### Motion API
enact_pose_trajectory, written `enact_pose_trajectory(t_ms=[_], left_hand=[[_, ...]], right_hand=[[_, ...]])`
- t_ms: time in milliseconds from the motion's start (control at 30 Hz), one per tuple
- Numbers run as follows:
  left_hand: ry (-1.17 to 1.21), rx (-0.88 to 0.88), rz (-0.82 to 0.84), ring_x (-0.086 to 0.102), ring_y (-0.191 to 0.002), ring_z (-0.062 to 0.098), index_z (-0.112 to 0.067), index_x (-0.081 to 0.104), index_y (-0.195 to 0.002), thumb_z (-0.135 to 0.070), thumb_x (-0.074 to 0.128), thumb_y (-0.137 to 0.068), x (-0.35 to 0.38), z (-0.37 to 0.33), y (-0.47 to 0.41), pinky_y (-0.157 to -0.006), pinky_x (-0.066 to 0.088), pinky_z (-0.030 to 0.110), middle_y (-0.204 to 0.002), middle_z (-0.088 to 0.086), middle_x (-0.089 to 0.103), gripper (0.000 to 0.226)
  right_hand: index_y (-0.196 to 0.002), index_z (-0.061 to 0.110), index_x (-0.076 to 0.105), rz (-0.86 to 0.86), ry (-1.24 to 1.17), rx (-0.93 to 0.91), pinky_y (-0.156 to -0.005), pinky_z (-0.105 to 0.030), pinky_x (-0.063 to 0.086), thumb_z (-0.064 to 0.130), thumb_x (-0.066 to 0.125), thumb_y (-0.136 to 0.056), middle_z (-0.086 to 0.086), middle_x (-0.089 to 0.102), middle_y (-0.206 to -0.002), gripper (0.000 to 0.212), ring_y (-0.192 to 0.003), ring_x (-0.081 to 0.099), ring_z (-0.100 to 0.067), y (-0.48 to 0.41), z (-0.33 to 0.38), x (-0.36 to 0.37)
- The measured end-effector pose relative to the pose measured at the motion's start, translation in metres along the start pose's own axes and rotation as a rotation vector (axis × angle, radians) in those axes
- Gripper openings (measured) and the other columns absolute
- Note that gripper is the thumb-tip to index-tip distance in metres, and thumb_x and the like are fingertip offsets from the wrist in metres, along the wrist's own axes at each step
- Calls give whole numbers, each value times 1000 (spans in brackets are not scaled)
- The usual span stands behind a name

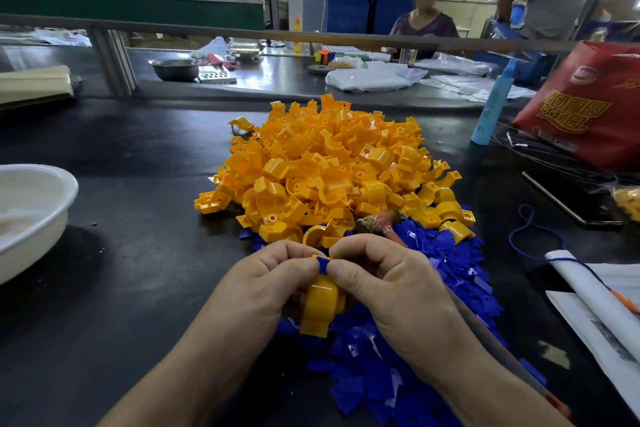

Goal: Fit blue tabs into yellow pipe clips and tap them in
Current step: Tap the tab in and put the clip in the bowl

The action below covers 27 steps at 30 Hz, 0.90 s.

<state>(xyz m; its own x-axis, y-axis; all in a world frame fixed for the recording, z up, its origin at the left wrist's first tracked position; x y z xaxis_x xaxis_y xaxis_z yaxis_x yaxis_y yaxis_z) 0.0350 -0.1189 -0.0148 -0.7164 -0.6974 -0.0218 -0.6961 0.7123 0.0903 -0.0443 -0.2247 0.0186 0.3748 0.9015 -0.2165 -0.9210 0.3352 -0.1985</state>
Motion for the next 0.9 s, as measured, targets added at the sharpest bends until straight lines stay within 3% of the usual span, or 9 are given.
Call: enact_pose_trajectory(t_ms=[167, 300, 400, 567, 667, 900], left_hand=[[18, 22, 4, 69, -89, 33, -30, 73, -87, -47, 60, -70, 1, -2, 1, -76, 58, 41, -89, 9, 74, 28], [9, 0, -8, 69, -91, 33, -28, 73, -87, -37, 61, -84, 0, 2, -1, -78, 57, 44, -90, 7, 74, 15], [-11, -8, -4, 68, -92, 33, -29, 73, -86, -27, 56, -93, -1, 4, -2, -78, 56, 43, -92, 7, 74, 18], [-35, 15, 23, 69, -90, 26, -35, 72, -85, -42, 58, -79, 1, 1, -1, -76, 55, 38, -93, 1, 74, 17], [-38, 30, 12, 69, -93, 28, -36, 72, -84, -47, 58, -72, 0, 0, 0, -79, 56, 42, -95, 3, 74, 22], [-77, 14, -16, 70, -92, 27, -39, 71, -82, -42, 58, -81, -2, 0, 0, -81, 58, 45, -93, 1, 74, 14]], right_hand=[[-98, 35, 68, -13, 37, -19, -71, -23, 56, 40, 63, -78, 11, 67, -97, 22, -92, 65, -9, 1, 3, -1], [-98, 33, 69, -11, 56, -25, -72, -24, 56, 41, 63, -77, 11, 68, -96, 23, -92, 65, -9, 1, 5, -1], [-96, 34, 69, -16, 34, -17, -72, -23, 56, 42, 63, -75, 12, 67, -96, 23, -92, 64, -8, 1, 5, -1], [-95, 40, 66, 0, 55, -30, -70, -20, 55, 43, 60, -75, 16, 66, -96, 21, -92, 64, -6, 2, 9, 2], [-93, 38, 67, 8, 62, -42, -67, -18, 55, 43, 59, -76, 18, 66, -96, 20, -91, 64, -5, 4, 12, 3], [-93, 33, 66, -14, 124, -70, -66, -19, 55, 43, 58, -78, 16, 65, -93, 20, -86, 65, -7, 5, 16, 2]])
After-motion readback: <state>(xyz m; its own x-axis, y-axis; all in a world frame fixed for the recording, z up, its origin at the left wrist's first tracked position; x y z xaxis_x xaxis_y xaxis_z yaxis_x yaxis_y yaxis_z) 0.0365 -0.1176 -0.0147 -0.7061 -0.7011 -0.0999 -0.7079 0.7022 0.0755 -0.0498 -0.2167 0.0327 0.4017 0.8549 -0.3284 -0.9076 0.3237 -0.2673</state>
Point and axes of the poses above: each hand's wrist, its own y-axis away from the middle knuckle, its own x-axis out of the palm, z = x × y, the point moved 10 cm from there along -y, towards the middle knuckle
